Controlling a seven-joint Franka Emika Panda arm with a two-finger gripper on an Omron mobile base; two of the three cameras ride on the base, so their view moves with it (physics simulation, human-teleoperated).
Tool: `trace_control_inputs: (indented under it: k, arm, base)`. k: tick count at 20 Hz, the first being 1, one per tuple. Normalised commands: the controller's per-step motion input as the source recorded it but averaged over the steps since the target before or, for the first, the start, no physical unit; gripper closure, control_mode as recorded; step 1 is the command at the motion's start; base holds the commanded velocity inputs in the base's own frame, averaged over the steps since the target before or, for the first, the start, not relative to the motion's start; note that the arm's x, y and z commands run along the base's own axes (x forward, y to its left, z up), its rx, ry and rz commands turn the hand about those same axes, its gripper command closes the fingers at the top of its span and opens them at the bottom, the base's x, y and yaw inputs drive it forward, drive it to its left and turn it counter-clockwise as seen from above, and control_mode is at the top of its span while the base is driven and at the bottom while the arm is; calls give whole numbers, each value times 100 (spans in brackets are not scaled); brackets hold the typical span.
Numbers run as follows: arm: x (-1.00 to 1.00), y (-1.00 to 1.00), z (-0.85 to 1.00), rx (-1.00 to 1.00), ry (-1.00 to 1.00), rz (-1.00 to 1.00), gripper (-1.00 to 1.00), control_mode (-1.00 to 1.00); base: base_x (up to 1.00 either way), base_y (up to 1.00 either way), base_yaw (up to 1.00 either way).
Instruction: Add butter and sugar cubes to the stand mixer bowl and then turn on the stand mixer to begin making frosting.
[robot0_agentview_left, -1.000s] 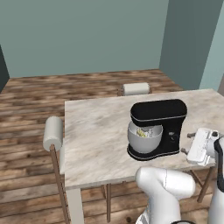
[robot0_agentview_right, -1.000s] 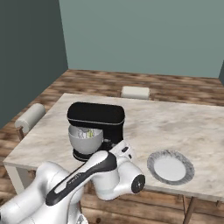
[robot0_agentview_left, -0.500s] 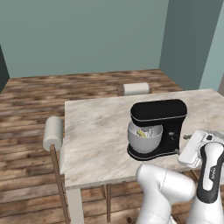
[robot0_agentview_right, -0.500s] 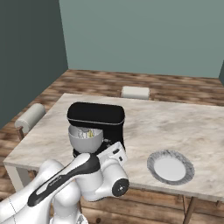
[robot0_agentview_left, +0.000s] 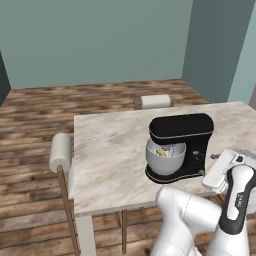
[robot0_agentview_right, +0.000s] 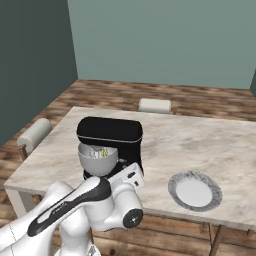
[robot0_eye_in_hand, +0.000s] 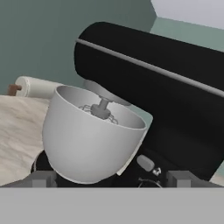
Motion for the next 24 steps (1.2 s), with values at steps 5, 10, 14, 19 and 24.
trace_control_inputs:
  k: [5,10,14,19,24]
  arm:
    - [19,-21,0,0,-8,0,-100,-100]
    - [1,0,0,0,-5,0,-100,-100]
    - [9,5,0,0,-4,-1,-100,-100]
    - [27,14,0,0,-5,-4,-100,-100]
    - [29,9,-8,0,-3,-5,-100,-100]
  base:
    - [0,0,0]
    - [0,0,0]
    - [0,0,0]
    - [0,0,0]
    - [0,0,0]
